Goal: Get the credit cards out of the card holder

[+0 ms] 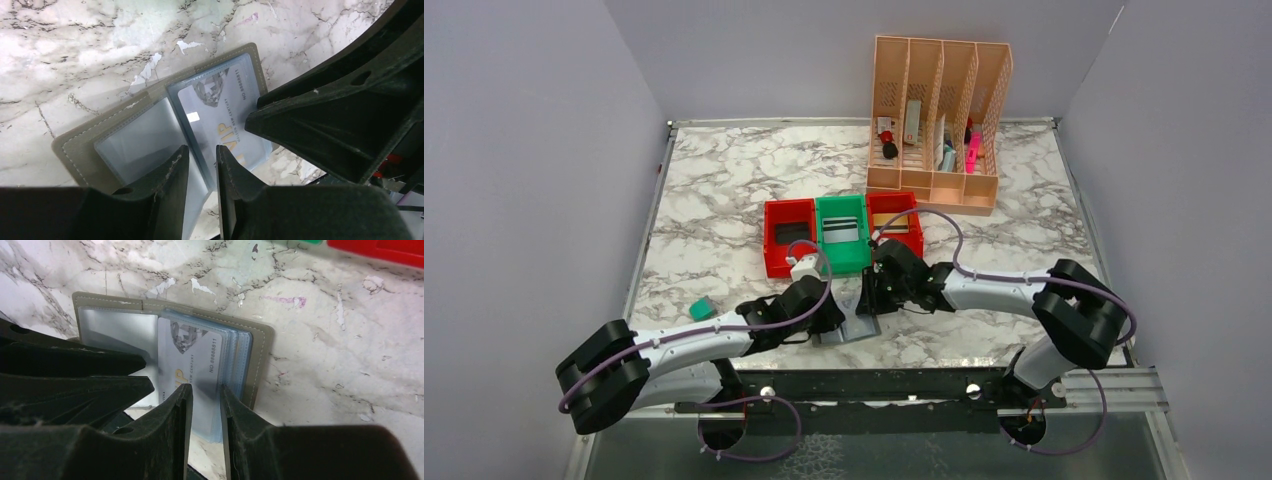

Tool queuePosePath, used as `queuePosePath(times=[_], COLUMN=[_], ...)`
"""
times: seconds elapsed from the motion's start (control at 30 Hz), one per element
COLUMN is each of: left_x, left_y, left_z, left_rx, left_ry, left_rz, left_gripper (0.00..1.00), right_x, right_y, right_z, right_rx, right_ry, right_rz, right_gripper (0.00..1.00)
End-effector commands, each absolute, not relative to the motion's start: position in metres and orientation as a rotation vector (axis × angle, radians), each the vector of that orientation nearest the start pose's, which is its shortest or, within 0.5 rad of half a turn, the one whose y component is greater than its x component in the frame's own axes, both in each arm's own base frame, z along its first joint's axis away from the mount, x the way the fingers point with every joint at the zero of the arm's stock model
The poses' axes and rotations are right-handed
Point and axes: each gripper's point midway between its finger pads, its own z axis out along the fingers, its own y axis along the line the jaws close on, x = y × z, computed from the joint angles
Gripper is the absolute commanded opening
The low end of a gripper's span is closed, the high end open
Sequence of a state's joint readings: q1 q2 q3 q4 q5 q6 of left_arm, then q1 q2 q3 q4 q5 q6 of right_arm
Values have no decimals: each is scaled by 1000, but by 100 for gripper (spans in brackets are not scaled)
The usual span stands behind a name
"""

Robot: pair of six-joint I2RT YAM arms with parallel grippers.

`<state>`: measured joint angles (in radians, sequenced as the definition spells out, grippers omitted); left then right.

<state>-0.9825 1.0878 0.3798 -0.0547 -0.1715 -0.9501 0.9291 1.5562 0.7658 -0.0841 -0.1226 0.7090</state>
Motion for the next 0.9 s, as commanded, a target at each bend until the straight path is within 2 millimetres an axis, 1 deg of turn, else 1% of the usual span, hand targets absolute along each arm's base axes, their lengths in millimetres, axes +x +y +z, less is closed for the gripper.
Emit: queuePosePath(times=[0.0,0.17,0.33,0.5,0.6,0.7,0.87], left_x=[159,158,155,152,152,152,152], left_y=[-247,-242,-230,-229,-231,-231,-228], left_z=[47,38,25,25,28,28,27], left_rx=[-66,-115,-188,-226,-235,-241,-250], left_ry=[2428,2448,2461,2430,2408,2404,2408], left_rz=[-797,-790,-776,-847,-898,-914,-905], left_gripper=[30,30,30,28,26,23,13], right_x=[173,167,158,150,150,150,152], right_y=[330,327,323,321,321,320,318], right_z=[37,28,15,5,4,3,2], right_rx=[-365,-338,-308,-292,-284,-276,-257], right_ry=[2634,2673,2721,2758,2761,2764,2764], right_rz=[886,896,906,916,925,915,893], right_gripper=[31,28,27,26,26,26,26])
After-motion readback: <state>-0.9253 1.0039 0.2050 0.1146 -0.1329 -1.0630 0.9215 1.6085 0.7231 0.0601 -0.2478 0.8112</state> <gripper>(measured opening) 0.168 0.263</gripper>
